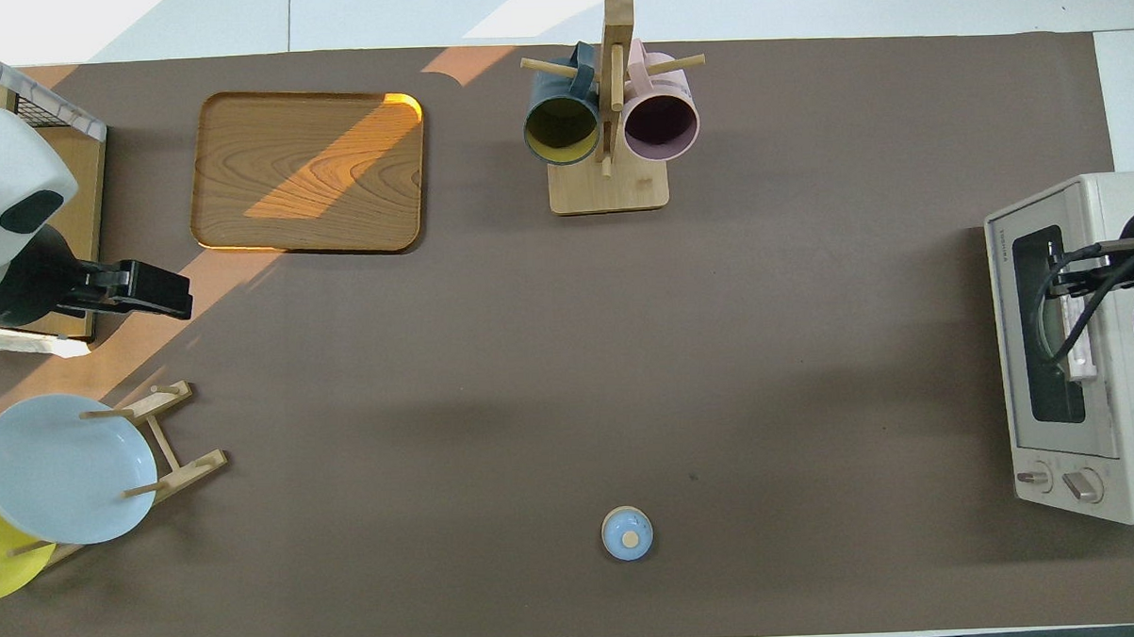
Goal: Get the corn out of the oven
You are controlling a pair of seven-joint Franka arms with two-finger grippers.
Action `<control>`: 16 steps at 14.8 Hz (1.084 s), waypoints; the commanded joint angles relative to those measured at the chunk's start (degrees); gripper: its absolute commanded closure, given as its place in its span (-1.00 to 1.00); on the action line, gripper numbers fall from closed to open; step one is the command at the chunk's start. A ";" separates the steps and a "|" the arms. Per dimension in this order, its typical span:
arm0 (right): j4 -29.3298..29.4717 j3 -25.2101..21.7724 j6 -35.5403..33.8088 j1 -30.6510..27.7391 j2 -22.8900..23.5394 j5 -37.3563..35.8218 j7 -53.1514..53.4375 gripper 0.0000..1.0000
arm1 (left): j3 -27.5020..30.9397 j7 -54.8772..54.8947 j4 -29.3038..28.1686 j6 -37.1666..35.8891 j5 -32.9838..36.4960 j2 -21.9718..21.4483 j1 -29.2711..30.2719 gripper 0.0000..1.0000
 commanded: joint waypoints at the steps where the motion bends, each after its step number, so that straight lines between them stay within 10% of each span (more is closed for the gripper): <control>1: -3.29 0.48 1.51 -1.70 -1.94 -1.17 -0.82 1.00 | -0.46 0.33 -1.04 0.22 0.91 -1.09 0.54 -1.00; 16: -9.35 0.75 7.73 -2.41 -1.67 -4.61 -0.56 1.00 | -0.46 0.33 -1.04 0.22 0.91 -1.09 0.54 -1.00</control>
